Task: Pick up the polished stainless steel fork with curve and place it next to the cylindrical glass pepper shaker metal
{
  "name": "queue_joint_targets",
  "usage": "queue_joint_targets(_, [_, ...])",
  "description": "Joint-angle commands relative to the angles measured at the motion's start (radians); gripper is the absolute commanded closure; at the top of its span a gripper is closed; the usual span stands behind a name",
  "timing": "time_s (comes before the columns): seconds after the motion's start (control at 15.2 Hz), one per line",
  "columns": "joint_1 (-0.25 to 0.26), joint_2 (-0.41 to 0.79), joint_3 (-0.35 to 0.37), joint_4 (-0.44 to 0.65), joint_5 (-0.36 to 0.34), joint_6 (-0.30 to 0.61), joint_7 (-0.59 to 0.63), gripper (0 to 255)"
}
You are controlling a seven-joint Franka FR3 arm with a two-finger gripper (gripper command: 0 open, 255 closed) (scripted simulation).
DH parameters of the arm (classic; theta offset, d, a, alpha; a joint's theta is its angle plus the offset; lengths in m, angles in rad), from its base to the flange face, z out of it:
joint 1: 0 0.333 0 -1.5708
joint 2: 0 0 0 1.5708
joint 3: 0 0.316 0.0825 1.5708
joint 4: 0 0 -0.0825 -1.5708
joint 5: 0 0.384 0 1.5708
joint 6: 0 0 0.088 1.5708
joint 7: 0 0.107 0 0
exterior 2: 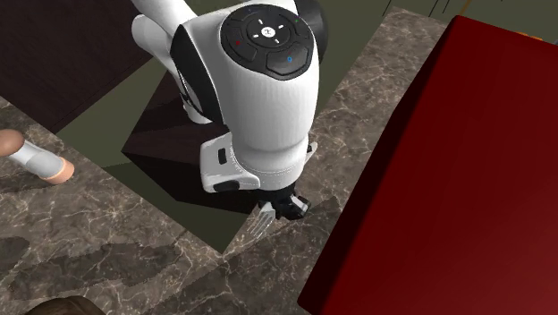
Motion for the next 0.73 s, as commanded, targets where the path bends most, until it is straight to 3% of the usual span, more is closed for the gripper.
queue_joint_targets(0.0, [0.000,-0.003,0.001,0.025,0.004,-0.027,-0.004,255])
queue_joint_targets(0.66, [0.009,0.004,0.005,0.165,0.002,-0.163,-0.010,255])
